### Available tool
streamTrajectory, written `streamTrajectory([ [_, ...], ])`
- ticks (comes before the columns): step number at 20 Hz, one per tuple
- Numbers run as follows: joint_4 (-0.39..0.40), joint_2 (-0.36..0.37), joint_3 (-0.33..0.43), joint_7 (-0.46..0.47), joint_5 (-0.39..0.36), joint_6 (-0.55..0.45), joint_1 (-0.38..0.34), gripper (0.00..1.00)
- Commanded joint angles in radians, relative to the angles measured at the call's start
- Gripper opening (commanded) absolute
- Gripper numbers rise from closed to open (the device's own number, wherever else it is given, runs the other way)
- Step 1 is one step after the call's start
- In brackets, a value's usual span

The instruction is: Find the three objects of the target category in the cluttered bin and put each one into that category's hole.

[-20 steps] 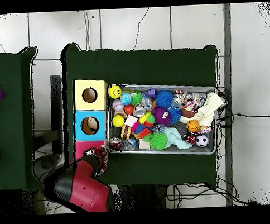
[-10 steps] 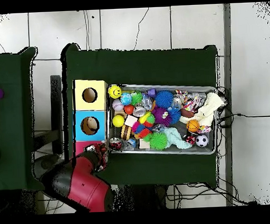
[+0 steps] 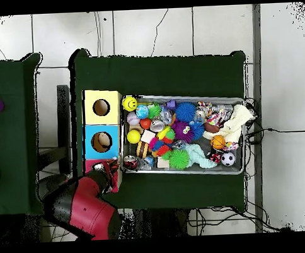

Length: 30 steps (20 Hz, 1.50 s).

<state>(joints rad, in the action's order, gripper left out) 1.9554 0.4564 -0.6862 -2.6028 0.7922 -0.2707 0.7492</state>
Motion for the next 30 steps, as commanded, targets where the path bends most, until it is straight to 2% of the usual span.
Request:
streamTrajectory([
  [1,-0.116,-0.073,0.043,-0.357,0.048,-0.147,0.041,0.00],
  [9,-0.055,-0.040,0.084,-0.353,0.047,-0.104,0.055,0.00],
  [13,-0.011,0.004,0.096,-0.340,0.045,-0.082,0.053,0.00],
  [22,0.149,0.118,0.196,-0.287,0.057,0.076,0.010,0.00],
  [25,0.164,0.122,0.201,-0.294,0.051,0.090,0.016,0.00],
  [30,0.224,0.154,0.280,-0.288,0.038,0.179,-0.025,0.00],
])
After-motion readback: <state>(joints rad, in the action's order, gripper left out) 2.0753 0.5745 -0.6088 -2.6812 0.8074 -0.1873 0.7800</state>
